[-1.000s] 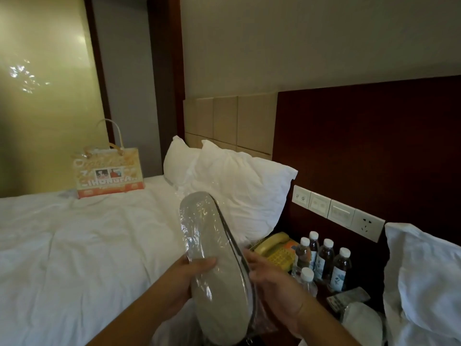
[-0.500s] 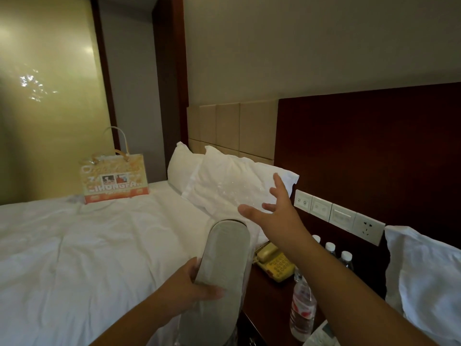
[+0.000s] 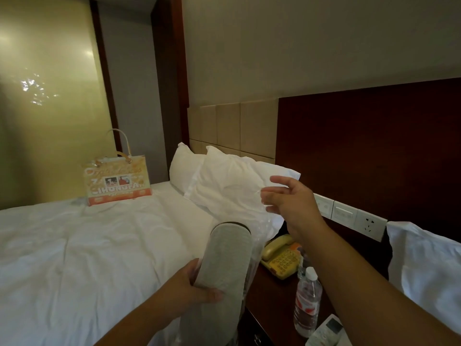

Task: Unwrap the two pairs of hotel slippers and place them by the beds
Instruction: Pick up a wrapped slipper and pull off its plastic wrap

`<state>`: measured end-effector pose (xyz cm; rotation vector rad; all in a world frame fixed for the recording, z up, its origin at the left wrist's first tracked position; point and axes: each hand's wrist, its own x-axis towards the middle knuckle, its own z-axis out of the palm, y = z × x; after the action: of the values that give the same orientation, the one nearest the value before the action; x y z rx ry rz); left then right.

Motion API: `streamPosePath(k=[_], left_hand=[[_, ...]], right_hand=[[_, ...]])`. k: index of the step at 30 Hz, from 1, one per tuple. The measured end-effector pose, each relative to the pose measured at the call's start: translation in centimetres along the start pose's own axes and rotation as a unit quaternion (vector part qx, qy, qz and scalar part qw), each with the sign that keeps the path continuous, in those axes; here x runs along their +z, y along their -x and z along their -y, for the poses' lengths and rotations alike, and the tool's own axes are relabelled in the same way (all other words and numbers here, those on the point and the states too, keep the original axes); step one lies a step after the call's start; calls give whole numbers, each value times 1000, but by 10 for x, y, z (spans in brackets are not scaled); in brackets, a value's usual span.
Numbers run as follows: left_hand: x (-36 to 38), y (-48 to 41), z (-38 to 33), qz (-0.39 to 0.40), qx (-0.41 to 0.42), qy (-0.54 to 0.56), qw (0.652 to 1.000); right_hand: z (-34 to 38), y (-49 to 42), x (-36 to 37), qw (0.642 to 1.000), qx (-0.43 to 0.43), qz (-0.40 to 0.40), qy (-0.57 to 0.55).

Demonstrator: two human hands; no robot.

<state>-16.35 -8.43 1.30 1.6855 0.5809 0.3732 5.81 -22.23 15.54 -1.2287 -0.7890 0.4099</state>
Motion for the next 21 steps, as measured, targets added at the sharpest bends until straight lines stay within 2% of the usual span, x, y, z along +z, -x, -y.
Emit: streamPosePath(k=[2,5,9,11,14,16,18,19,20,21], left_hand=[[1,1,-2,7,0,-3,1000],[1,2,-1,5,-3,-2,1000],[0,1,3,-17,-7,0,1000],[-1,1,5,-27,-6,1,1000],[-2,0,7,-40,-4,-2,999],[-1,-2,6,-43,-9,-9,999],[0,-4,6,-48,-17,-16,999],[1,-5,5,-50,-19,-21,998],[2,-6,5,-52,-21,-25,998],[3,-6,5,-55,-23,-30,998]], right_hand=[[-5,1,-3,999,38,-16,8],[-4,9,0,989,106,-26,98],[-3,23,8,958,234,60,153],[-3,26,8,957,252,76,123],[-2,25,4,967,239,33,86],[-2,26,8,977,163,-16,135],[1,34,17,971,-38,-96,215],[4,38,21,952,-152,-117,238],[9,43,27,933,-237,-105,249],[12,47,32,919,-282,-65,267]])
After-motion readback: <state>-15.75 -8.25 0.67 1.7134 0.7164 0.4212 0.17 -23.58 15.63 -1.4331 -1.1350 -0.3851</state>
